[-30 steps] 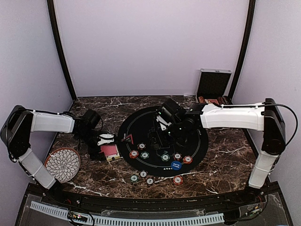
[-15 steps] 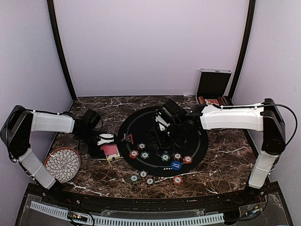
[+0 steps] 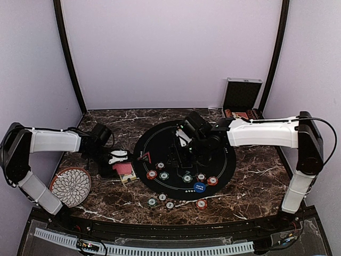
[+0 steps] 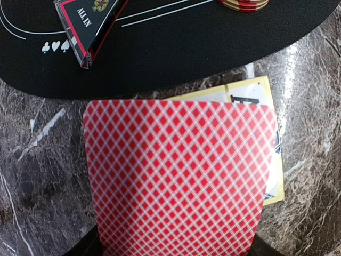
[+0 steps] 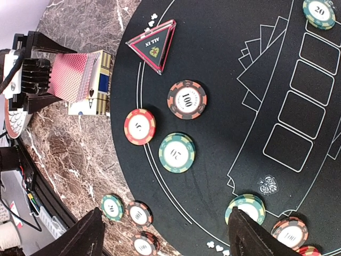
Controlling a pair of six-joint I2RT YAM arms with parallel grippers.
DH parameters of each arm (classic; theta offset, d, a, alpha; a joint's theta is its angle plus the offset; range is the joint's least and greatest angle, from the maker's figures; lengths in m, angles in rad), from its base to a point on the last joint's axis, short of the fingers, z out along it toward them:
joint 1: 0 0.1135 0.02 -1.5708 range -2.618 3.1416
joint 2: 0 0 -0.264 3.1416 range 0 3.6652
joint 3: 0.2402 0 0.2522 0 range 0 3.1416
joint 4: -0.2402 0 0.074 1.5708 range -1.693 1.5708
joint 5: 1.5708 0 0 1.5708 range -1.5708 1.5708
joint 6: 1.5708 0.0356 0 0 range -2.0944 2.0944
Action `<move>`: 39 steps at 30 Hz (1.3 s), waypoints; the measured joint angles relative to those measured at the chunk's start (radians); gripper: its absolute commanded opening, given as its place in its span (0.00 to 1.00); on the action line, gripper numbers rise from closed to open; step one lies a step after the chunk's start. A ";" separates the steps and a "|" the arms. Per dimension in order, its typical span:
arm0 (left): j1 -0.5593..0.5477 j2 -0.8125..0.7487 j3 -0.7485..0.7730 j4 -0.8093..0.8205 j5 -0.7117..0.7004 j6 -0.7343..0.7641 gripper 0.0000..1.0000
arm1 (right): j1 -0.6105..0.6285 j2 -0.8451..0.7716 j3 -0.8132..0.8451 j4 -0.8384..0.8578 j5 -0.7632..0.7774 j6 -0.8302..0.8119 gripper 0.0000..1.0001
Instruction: Distribute texas hold em gaming equipment
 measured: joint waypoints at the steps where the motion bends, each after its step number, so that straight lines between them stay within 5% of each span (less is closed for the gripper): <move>1: 0.000 -0.004 0.000 0.000 -0.001 0.000 0.09 | -0.001 0.000 0.000 0.003 -0.003 0.002 0.81; 16: -0.005 -0.079 0.117 -0.131 0.037 -0.056 0.00 | -0.034 0.015 -0.010 0.182 -0.199 0.098 0.88; 27: -0.066 -0.103 0.204 -0.241 0.096 -0.130 0.00 | -0.047 0.163 -0.007 0.490 -0.467 0.283 0.89; 39: -0.102 -0.102 0.282 -0.275 0.121 -0.176 0.00 | -0.047 0.222 0.059 0.632 -0.565 0.385 0.86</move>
